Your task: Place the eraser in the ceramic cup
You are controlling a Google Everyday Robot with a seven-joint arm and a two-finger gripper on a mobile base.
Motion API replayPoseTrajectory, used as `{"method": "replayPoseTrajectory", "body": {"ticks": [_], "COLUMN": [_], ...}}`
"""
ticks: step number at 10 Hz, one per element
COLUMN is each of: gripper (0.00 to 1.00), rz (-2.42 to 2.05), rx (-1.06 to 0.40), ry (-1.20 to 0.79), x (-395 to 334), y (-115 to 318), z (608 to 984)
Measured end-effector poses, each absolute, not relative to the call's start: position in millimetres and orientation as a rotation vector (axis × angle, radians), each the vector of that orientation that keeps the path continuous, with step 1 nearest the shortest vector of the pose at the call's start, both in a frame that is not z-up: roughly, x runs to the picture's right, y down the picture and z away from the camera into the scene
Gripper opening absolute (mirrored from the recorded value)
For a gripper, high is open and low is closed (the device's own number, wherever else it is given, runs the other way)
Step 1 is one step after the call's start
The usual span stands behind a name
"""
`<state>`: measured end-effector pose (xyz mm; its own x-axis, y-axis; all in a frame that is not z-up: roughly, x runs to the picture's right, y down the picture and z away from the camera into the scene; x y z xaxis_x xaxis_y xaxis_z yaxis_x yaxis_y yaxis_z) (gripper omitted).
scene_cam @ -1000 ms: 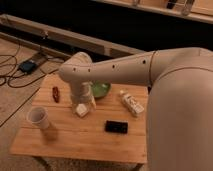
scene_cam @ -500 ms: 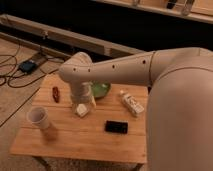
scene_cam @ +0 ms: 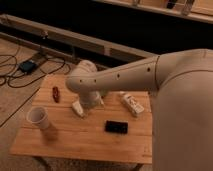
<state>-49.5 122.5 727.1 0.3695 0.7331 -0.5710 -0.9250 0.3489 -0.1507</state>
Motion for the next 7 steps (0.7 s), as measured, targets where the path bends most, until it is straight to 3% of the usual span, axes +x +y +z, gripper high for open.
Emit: {"method": "replayPoseTrajectory", "body": {"ticks": [7], "gripper": [0.65], "rz": [0.939], "rx": [-0.636], "ry": [0.401], "x": [17.2], "y": [186.2], "z": [776.5]}}
